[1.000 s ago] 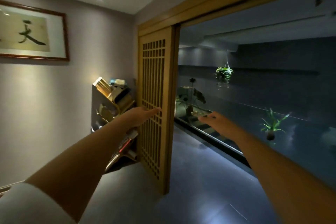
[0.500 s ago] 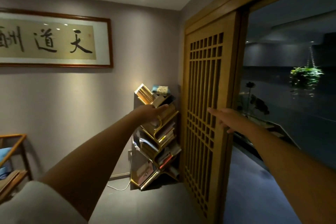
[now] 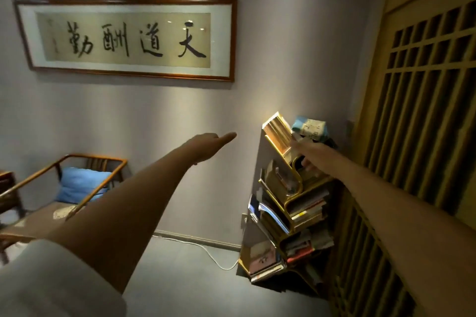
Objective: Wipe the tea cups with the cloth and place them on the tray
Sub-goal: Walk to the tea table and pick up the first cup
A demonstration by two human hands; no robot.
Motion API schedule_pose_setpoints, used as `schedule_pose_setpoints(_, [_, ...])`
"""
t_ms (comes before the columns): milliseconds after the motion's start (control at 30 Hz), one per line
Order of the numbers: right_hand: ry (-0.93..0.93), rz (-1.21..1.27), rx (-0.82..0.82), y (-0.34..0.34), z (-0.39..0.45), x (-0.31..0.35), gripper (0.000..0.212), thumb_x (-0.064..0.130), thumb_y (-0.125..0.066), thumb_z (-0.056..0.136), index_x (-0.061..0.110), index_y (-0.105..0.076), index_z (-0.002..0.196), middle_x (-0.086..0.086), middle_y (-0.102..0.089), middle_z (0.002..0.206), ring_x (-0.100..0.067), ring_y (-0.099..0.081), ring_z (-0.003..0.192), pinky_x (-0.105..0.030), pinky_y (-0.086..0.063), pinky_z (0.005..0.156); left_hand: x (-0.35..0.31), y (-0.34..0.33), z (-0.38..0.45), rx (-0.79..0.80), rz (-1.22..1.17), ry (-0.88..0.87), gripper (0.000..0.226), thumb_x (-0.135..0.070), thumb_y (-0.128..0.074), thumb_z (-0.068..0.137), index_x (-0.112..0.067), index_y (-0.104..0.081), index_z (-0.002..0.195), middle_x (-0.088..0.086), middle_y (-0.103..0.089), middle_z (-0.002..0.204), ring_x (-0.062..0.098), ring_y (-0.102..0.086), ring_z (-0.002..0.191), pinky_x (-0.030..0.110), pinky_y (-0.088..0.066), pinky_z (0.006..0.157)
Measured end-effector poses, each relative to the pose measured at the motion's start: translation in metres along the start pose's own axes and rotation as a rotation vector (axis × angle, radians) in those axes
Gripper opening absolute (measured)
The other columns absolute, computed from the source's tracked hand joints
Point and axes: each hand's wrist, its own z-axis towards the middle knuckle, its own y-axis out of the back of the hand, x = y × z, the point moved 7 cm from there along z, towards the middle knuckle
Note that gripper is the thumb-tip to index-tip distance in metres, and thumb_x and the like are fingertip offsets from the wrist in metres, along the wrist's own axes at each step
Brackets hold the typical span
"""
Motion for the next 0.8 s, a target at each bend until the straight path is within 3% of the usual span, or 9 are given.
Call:
schedule_pose_setpoints(67, [0.034, 0.003, 0.07, -0.029, 0.044, 0.007, 0.072, 0.07, -0.041, 0.08, 0.007, -0.059, 0.11, -0.012, -0.061, 0.095, -0.019, -0.056, 0.082, -0.038, -0.048, 0.078, 0.035, 0.01, 0.029, -0.041, 0.021, 0.069, 0.076, -0.077, -0.028, 0.079, -0.013, -0.054, 0.112, 0.012, -0.059, 0.111, 0.032, -0.057, 0.095, 0.031, -0.044, 0.061])
schedule_pose_setpoints(167, [0.061, -0.003, 0.2, -0.081, 0.106, 0.017, 0.067, 0.069, -0.04, 0.081, 0.01, -0.06, 0.104, -0.008, -0.058, 0.091, -0.017, -0.054, 0.079, -0.03, -0.044, 0.072, 0.086, 0.023, 0.067, -0.142, -0.01, 0.105, 0.069, -0.077, -0.033, 0.077, -0.026, -0.046, 0.123, 0.009, -0.056, 0.107, 0.026, -0.053, 0.088, 0.029, -0.04, 0.059])
schedule_pose_setpoints(300, [0.099, -0.016, 0.303, -0.147, 0.185, 0.033, 0.061, 0.066, -0.038, 0.084, 0.012, -0.058, 0.105, -0.007, -0.055, 0.094, -0.02, -0.053, 0.087, -0.029, -0.044, 0.073, 0.143, 0.042, 0.128, -0.234, -0.03, 0.121, 0.066, -0.073, -0.039, 0.079, -0.034, -0.039, 0.131, 0.016, -0.051, 0.13, 0.031, -0.053, 0.106, 0.033, -0.039, 0.077])
schedule_pose_setpoints(400, [0.17, -0.04, 0.321, -0.192, 0.252, 0.061, 0.06, 0.067, -0.035, 0.085, 0.014, -0.059, 0.103, -0.007, -0.057, 0.097, -0.023, -0.056, 0.092, -0.034, -0.047, 0.082, 0.188, 0.064, 0.18, -0.256, -0.021, 0.168, 0.069, -0.074, -0.038, 0.078, -0.029, -0.041, 0.131, 0.016, -0.051, 0.13, 0.032, -0.052, 0.109, 0.035, -0.04, 0.083])
schedule_pose_setpoints(533, [0.249, -0.012, 0.33, -0.247, 0.339, 0.12, 0.06, 0.068, -0.036, 0.083, 0.016, -0.061, 0.097, -0.002, -0.058, 0.089, -0.014, -0.053, 0.076, -0.029, -0.041, 0.066, 0.249, 0.119, 0.241, -0.344, -0.001, 0.222, 0.063, -0.068, -0.041, 0.082, -0.024, -0.048, 0.125, 0.018, -0.056, 0.124, 0.029, -0.054, 0.1, 0.032, -0.037, 0.082])
schedule_pose_setpoints(667, [0.323, 0.025, 0.399, -0.313, 0.409, 0.189, 0.059, 0.067, -0.037, 0.084, 0.016, -0.063, 0.099, -0.001, -0.059, 0.089, -0.017, -0.055, 0.081, -0.032, -0.042, 0.068, 0.315, 0.177, 0.278, -0.427, 0.065, 0.325, 0.066, -0.067, -0.039, 0.083, -0.019, -0.048, 0.127, 0.017, -0.053, 0.131, 0.032, -0.05, 0.116, 0.038, -0.036, 0.091])
schedule_pose_setpoints(800, [0.386, 0.034, 0.511, -0.4, 0.46, 0.239, 0.062, 0.065, -0.037, 0.085, 0.013, -0.063, 0.104, -0.005, -0.059, 0.094, -0.02, -0.054, 0.083, -0.028, -0.039, 0.064, 0.382, 0.204, 0.293, -0.429, 0.093, 0.424, 0.067, -0.064, -0.037, 0.086, -0.014, -0.045, 0.13, 0.015, -0.05, 0.134, 0.031, -0.048, 0.119, 0.039, -0.035, 0.097])
